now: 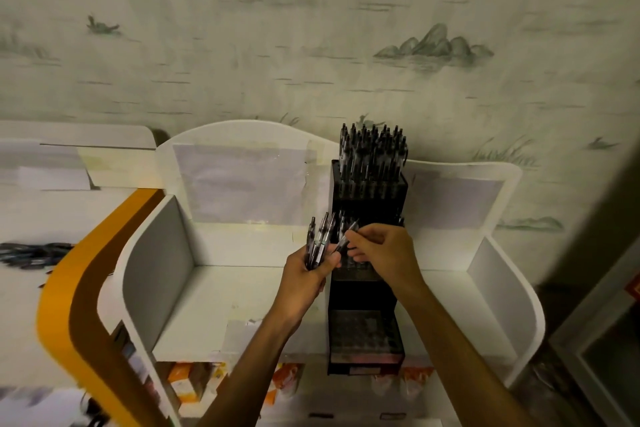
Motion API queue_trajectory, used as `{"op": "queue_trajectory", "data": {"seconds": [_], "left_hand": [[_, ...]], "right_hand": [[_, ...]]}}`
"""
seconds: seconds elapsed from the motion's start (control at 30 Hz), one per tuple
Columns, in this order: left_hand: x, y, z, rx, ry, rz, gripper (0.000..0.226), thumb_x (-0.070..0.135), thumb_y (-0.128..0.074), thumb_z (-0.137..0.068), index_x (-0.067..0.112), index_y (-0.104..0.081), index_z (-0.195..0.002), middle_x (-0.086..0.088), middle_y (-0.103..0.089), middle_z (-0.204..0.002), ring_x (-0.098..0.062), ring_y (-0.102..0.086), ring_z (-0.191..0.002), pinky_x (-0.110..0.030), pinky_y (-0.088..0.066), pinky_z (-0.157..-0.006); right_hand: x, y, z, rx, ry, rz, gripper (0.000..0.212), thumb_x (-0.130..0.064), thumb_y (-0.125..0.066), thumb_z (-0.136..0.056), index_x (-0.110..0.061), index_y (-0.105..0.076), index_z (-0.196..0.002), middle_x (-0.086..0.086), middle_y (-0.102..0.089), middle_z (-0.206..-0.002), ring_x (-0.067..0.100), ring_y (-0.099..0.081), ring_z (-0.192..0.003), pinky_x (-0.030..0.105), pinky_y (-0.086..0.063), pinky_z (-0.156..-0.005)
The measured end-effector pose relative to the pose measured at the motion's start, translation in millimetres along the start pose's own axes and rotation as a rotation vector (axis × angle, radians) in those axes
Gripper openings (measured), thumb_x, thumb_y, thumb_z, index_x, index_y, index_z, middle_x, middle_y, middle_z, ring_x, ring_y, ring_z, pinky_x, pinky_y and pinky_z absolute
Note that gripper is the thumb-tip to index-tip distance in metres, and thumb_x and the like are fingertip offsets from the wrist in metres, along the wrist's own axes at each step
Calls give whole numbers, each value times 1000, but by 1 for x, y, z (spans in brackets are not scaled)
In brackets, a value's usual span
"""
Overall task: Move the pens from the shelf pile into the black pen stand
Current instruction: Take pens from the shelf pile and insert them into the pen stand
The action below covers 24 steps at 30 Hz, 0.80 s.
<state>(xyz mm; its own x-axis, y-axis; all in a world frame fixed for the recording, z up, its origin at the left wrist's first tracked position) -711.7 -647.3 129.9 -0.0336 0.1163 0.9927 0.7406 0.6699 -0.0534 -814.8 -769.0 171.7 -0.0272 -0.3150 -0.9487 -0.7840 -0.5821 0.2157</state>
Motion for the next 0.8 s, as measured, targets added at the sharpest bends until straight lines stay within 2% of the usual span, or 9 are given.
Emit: {"op": "queue_trajectory", "data": {"seconds": [0.13, 0.2, 0.3, 0.37, 0.47, 0.57, 0.63, 0.8], "left_hand": [[-5, 8, -1, 75, -10, -72, 20, 33, -64, -95, 16, -69, -103, -5, -63, -69, -9, -51, -52, -18, -40, -47], [-5, 16, -2, 156, -25, -86, 23, 35, -63, -95, 12, -66, -98, -3, -65, -70, -11, -53, -50, -20, -40, -46], [-7, 27, -3, 232, 1, -78, 21, 35, -63, -96, 15, -62, -93, 0, -60, -60, -12, -43, -43, -23, -37, -42], [-8, 33, -4, 225, 52, -97, 22, 37, -63, -95, 17, -61, -89, 8, -47, -51, -8, -37, -44, -23, -34, -44], [-9, 37, -4, 166, 75, -155, 21, 39, -62, -96, 21, -56, -86, 11, -42, -53, -7, -35, -46, -23, -33, -47], [-11, 38, -3, 97, 153, -77, 14, 30, -56, -100, 17, -51, -96, 7, -39, -59, -8, -31, -47, -24, -27, -44], [-11, 37, -1, 62, 193, -21, 13, 25, -50, -103, 16, -45, -94, 3, -36, -62, -9, -29, -48, -24, -24, -43], [-9, 37, -1, 50, 135, -44, 16, 29, -49, -104, 13, -49, -101, 0, -40, -66, -9, -32, -49, -24, -24, -43]], "right_hand": [[2, 0, -2, 39, -38, -113, 13, -15, -69, -89, -5, -72, -97, 6, -76, -84, 21, -74, -73, 33, -62, -69], [-1, 5, -4, 83, -36, -162, 12, -12, -67, -90, -3, -70, -97, 8, -75, -84, 23, -74, -74, 31, -61, -68], [-5, 14, -9, 147, 47, -127, 9, -12, -67, -91, -5, -70, -95, 9, -75, -85, 20, -74, -73, 28, -61, -67], [-5, 16, -12, 183, 131, -17, 12, -14, -67, -91, -5, -71, -96, 7, -74, -84, 17, -73, -72, 30, -61, -69], [-6, 14, -16, 204, 247, 137, 13, -18, -67, -91, -8, -71, -98, 1, -74, -84, 10, -72, -73, 31, -61, -73], [-7, 9, -18, 203, 346, 258, 13, -20, -67, -91, -10, -71, -99, -2, -73, -84, 6, -70, -75, 30, -60, -75], [-8, 6, -18, 198, 397, 333, 12, -19, -68, -91, -11, -71, -98, -2, -73, -83, 5, -69, -75, 28, -60, -75], [-4, -1, -18, 167, 412, 382, 15, -19, -70, -89, -8, -73, -99, 2, -74, -84, 8, -70, -74, 29, -60, -76]]}}
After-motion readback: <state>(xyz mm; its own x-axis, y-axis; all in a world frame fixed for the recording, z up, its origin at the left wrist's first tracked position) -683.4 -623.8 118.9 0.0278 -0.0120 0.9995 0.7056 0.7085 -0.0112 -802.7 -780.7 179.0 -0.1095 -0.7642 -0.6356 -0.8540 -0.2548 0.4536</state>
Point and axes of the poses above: each hand's wrist, its own z-axis away from the middle knuckle, its own y-axis out of the back of the hand, x = y × z, the point moved 2 cm from there along -z, towards the middle knuckle
